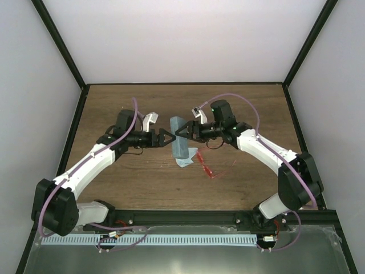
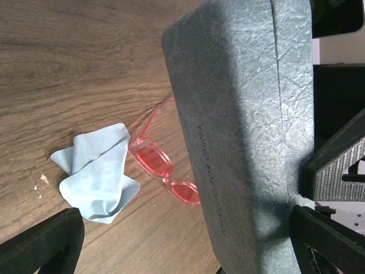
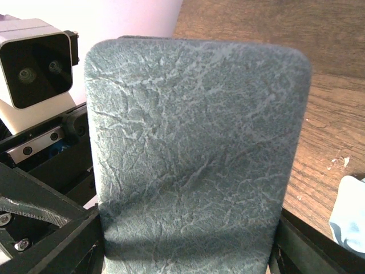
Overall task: Organize the sunglasses
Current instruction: Open the sunglasses case.
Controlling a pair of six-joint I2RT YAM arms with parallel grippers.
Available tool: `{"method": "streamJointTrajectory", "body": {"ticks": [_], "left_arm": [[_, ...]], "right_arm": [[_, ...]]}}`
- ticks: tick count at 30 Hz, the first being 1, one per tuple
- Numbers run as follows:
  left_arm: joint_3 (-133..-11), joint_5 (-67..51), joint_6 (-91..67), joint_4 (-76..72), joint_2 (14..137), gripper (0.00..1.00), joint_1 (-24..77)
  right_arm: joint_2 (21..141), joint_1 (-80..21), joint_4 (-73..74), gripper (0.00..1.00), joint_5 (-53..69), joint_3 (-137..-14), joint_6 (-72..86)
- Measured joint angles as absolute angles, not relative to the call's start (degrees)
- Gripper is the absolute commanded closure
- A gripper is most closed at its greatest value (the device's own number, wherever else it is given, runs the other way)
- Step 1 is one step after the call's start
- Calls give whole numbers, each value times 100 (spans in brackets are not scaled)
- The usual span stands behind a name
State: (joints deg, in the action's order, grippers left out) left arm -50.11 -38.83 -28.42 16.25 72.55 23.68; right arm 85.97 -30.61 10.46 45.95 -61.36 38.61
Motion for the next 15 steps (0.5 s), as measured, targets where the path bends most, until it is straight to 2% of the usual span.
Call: {"method": "streamJointTrajectory", "body": {"ticks": [15], "left_arm": [[-4748,-3293,-2821,1822,7452,0,2351]], "right_arm": [[8879,-2936,1118,37,4834,-6058,3691]]}}
